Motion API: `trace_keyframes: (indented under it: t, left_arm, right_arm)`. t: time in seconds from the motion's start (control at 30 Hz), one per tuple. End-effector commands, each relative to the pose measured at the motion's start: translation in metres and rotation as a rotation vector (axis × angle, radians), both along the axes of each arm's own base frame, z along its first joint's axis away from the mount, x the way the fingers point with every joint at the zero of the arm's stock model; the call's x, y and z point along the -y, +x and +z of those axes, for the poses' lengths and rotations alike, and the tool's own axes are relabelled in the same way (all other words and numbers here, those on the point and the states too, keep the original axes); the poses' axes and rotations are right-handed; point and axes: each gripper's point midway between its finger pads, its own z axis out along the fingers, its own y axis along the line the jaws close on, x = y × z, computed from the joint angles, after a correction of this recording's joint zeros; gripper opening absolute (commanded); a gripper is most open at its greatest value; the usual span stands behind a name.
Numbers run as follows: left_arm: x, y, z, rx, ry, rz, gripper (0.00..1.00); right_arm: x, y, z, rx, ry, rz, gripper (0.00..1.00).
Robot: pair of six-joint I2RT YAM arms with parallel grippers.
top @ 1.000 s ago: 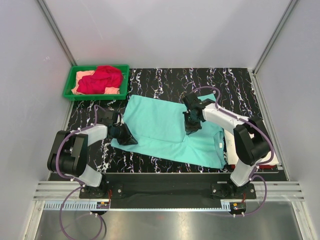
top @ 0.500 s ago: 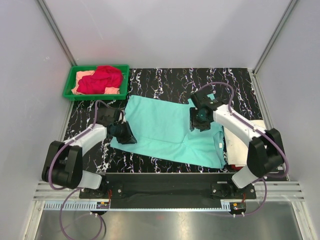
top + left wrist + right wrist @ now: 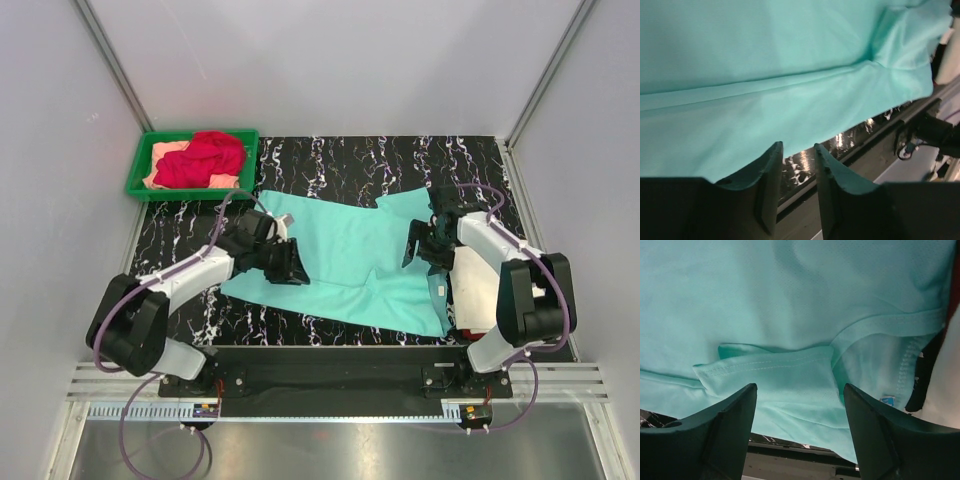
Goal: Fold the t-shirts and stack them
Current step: Fold the tshirt
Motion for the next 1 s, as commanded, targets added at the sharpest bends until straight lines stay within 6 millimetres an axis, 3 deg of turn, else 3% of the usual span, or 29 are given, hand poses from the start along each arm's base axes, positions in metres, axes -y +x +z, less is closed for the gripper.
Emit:
trace_keyframes:
  t: [0.0,0.03,0.23,0.4,0.57,0.7,0.83,0.97]
  left_arm:
    - [0.043,0.005,0.032,0.097,-0.151,-0.124,0.41]
    - [0.056,0.004,0.038,0.116,-0.166,-0.16,0.42]
    - [0.105,-0.009,0.028,0.073,-0.193,-0.273,0.47]
    - [0.129,-0.016,0.007,0.005,-0.176,-0.307,0.47]
    - [0.149,-0.021,-0.012,-0.057,-0.18,-0.332,0.47]
    - [0.148,-0.027,-0.032,-0.116,-0.133,-0.314,0.45]
    - [0.142,-0.034,-0.048,-0.16,-0.106,-0.303,0.45]
    - [0.14,-0.037,-0.055,-0.175,-0.102,-0.301,0.45]
  right_arm:
    - [-0.01,0.012,-0.004,0.015,0.091,0.036,0.77]
    - [-0.009,0.012,-0.008,0.001,0.087,0.034,0.77]
    - [-0.003,0.014,-0.014,-0.022,0.16,-0.001,0.78]
    - [-0.023,0.017,-0.013,-0.018,0.302,0.0,0.75]
    - [-0.029,0.022,-0.012,-0.007,0.4,-0.072,0.66]
    - [-0.027,0.029,-0.004,0.029,0.429,-0.112,0.51]
    - [-0.024,0.036,0.015,0.109,0.412,-0.11,0.1]
    - [-0.021,0.029,0.035,0.172,0.397,-0.116,0.07]
